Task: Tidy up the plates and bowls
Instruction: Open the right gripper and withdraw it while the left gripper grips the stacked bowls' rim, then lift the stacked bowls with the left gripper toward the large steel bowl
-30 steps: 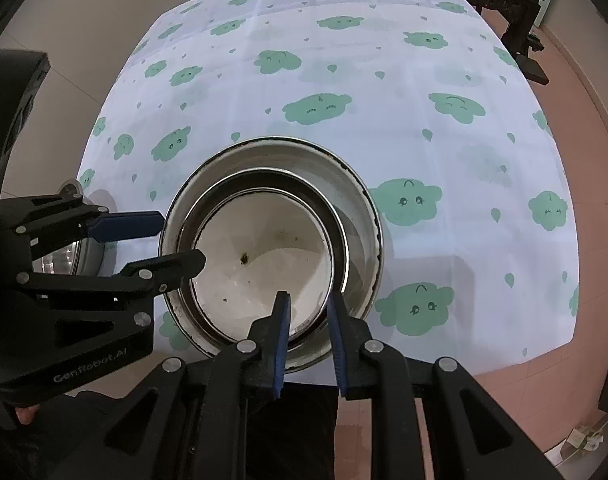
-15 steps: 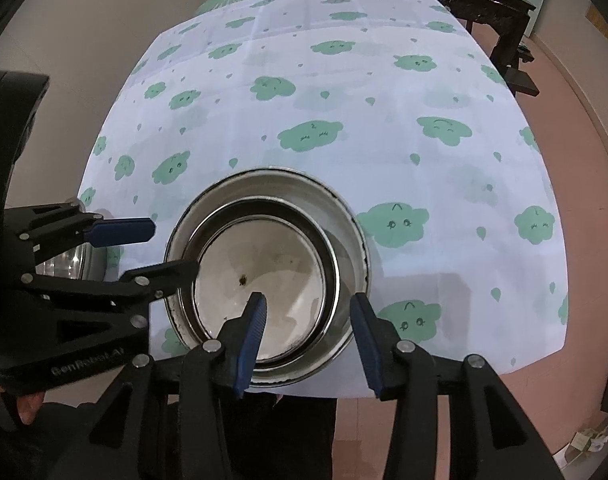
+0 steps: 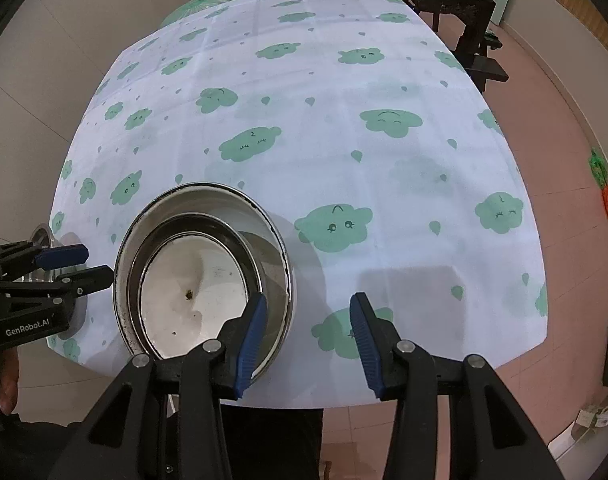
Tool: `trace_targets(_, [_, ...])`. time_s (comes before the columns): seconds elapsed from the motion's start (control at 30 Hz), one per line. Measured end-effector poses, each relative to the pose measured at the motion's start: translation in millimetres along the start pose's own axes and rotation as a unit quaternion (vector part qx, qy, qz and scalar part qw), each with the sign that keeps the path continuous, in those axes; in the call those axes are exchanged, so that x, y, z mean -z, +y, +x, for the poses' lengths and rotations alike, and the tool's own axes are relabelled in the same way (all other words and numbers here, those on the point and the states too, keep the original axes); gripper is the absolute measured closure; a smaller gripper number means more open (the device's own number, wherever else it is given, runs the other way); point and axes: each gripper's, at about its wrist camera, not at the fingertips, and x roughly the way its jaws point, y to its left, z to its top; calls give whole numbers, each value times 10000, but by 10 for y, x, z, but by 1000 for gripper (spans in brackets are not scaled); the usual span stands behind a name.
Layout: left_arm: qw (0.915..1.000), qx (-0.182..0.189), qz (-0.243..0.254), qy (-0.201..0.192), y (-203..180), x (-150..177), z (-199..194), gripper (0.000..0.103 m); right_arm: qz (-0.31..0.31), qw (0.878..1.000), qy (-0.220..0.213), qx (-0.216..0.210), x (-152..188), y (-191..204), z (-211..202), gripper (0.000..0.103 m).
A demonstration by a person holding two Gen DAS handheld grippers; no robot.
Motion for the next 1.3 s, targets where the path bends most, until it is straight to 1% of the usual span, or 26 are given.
trace_targets(0.37, [9999, 33, -100, 106, 9, -20, 102, 51, -145, 9998, 82, -75, -6, 14, 115, 57])
trace_targets(0.47, [9997, 97, -151, 147, 17, -19, 134, 51, -175, 9997, 106, -124, -10, 25, 143, 57])
trace_targets(0.53, [9996, 113, -201, 168, 26, -14, 157, 53, -192, 9996, 118, -146, -11, 29, 165, 64])
trace_targets(0.57, [9996, 109, -207, 148, 29, -13, 152, 55, -193, 9996, 126, -152, -15, 30, 177, 68])
trace_targets(0.63, [9997, 86, -208, 119, 23, -21, 145, 62, -193, 9996, 155, -168, -17, 31, 202, 69])
trace_targets(0.67, [9996, 120, -218, 124, 24, -22, 149, 66, -209, 9995, 174, -188, -16, 38, 213, 72])
trace_targets(0.7, [9996, 159, -218, 127, 15, -20, 151, 71, -226, 9994, 187, -193, -15, 46, 223, 73])
trace_targets(0.8, [9997, 172, -106, 152, -54, -19, 170, 80, -243, 9992, 219, -215, -19, 52, 250, 73])
trace_targets(0.87, [9995, 218, -121, 173, -69, -25, 185, 83, -242, 9992, 229, -209, -27, 46, 263, 73])
trace_targets(0.97, [9989, 319, -213, 285, -58, -37, 240, 85, -242, 9991, 264, -207, -36, 38, 296, 73])
trace_targets(1.07, [9986, 333, -235, 347, -70, -32, 277, 85, -217, 9990, 313, -215, -42, 20, 341, 74])
trace_targets(1.13, [9977, 429, -320, 416, -55, -26, 317, 87, -211, 9989, 335, -256, -43, 6, 362, 78])
trace_targets(1.17, [9974, 478, -352, 415, -50, -27, 318, 90, -213, 9987, 365, -297, -43, 9, 379, 82])
trace_targets(1.2, [9976, 458, -328, 414, -64, -30, 316, 92, -227, 9985, 363, -338, -48, 21, 383, 86])
trace_targets(1.27, [9979, 433, -260, 408, -96, -21, 306, 97, -288, 9982, 381, -373, -54, 55, 385, 92])
trace_targets(1.3, [9982, 396, -215, 399, -120, -20, 301, 98, -312, 9980, 389, -385, -56, 67, 387, 94])
